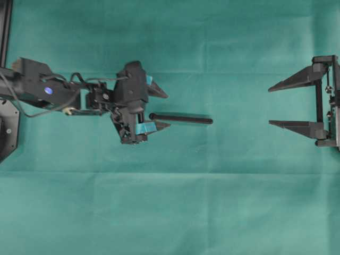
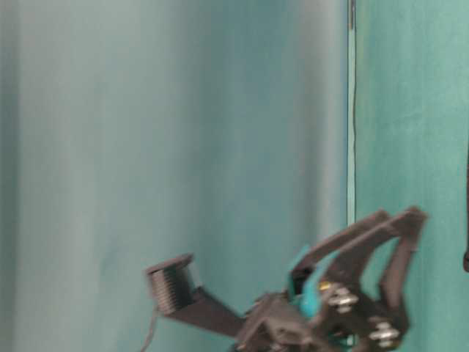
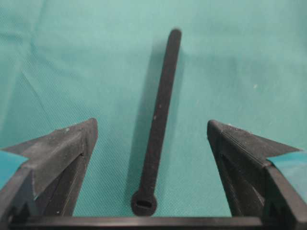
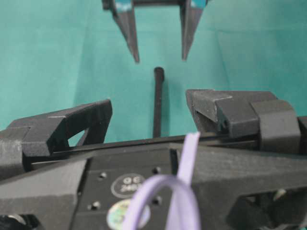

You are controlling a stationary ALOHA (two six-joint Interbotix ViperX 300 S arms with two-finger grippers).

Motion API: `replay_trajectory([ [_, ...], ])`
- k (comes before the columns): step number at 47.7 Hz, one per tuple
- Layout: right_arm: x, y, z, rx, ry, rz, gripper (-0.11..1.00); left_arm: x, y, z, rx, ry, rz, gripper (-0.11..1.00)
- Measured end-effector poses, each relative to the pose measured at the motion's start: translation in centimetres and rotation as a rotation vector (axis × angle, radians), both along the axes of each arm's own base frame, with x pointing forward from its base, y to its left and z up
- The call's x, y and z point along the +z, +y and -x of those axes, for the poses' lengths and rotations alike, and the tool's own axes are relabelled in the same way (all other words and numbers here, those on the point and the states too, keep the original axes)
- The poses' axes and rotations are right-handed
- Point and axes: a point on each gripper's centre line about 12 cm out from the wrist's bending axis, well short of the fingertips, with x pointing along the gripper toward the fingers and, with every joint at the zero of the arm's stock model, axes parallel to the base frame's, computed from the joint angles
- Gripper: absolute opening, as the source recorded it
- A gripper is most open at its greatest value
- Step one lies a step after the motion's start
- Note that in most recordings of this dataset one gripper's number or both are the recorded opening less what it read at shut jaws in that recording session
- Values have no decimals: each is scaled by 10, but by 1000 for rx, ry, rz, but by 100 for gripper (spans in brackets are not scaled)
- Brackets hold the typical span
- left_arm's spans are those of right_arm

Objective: Peel off the Velcro with your right arm.
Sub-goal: 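Close the left gripper on the strap near its looped end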

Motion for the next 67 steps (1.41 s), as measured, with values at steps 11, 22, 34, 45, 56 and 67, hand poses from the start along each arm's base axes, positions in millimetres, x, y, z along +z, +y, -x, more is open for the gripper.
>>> replay_trajectory([
  [11,-1,-3,0,-15,3,1,93,-22,-3,-11,-4,35,8,93],
  [22,-1,-5,0,-21,5,1,93,-44,0,-18,4,82,13,93],
  [34,-3,-5,0,-21,12,1,93,-58,6,-23,18,99,15,91],
  [45,-6,-5,-2,-20,26,1,93,-59,10,-23,34,99,26,56],
  [56,-7,-5,-2,-21,29,0,93,-57,13,-22,46,94,29,10],
  [67,-7,-5,-3,-21,28,0,93,-54,13,-22,48,88,29,10],
])
